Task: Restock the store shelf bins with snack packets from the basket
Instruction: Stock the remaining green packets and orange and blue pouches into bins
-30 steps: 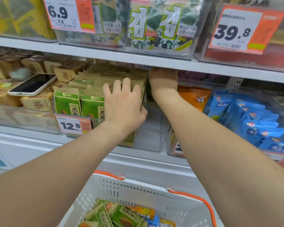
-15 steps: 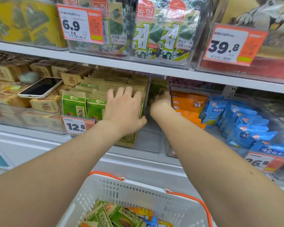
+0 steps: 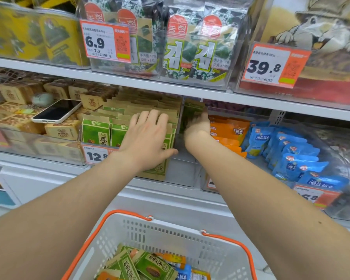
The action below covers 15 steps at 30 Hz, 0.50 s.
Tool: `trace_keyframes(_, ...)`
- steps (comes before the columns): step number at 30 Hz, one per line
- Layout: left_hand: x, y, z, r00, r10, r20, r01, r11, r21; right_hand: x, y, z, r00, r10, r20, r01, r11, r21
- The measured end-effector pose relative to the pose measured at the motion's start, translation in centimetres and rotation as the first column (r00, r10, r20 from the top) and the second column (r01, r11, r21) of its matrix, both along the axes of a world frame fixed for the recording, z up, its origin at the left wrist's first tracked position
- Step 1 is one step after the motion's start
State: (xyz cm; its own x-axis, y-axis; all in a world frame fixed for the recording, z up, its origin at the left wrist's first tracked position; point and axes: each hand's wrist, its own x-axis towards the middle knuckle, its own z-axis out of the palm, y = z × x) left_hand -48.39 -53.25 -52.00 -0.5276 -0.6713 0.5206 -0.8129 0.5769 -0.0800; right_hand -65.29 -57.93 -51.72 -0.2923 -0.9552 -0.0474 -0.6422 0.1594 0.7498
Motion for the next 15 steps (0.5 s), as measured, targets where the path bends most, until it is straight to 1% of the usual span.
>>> trace_keyframes(3, 0.9, 1.1, 0.2, 0.998, -0.003, -0.057, 0.000, 0.998, -0.057, 1.0, 3.5, 1.0, 0.997, 0.046, 0.063, -0.046, 0.999, -0.008)
trace_keyframes(6, 1.9, 2.5, 0.5, 0.998, -0.034, -0.062, 0.023, 0.986, -0.165, 2.0, 6.8, 2.1, 0.970, 0.162, 0.180, -0.157, 0.987, -0.041)
trace_keyframes(9, 2.6, 4.0, -0.1, 0.995, -0.099, -0.011, 0.093, 0.964, -0.248, 3.0, 9.9, 2.7, 0.907, 0.309, 0.287, -0.267, 0.948, -0.175)
trace_keyframes(10, 2.9, 4.5, -0.6, 0.990, -0.141, 0.008, 0.138, 0.960, -0.244, 3.3, 11.0, 2.7, 0.876, 0.372, 0.307, -0.307, 0.921, -0.241)
trace_keyframes(12, 3.5, 5.4, -1.8, 0.978, -0.198, 0.071, 0.208, 0.959, -0.194, 3.9, 13.0, 2.2, 0.827, 0.494, 0.270, -0.384, 0.845, -0.371)
trace_keyframes(14, 4.2, 5.8, -3.5, 0.970, -0.203, 0.132, 0.219, 0.969, -0.119, 4.6, 14.7, 1.2, 0.800, 0.561, 0.212, -0.433, 0.785, -0.444)
trace_keyframes(15, 4.6, 6.1, -4.5, 0.972, -0.184, 0.147, 0.196, 0.978, -0.073, 5.0, 15.4, 0.6, 0.780, 0.592, 0.203, -0.460, 0.763, -0.454)
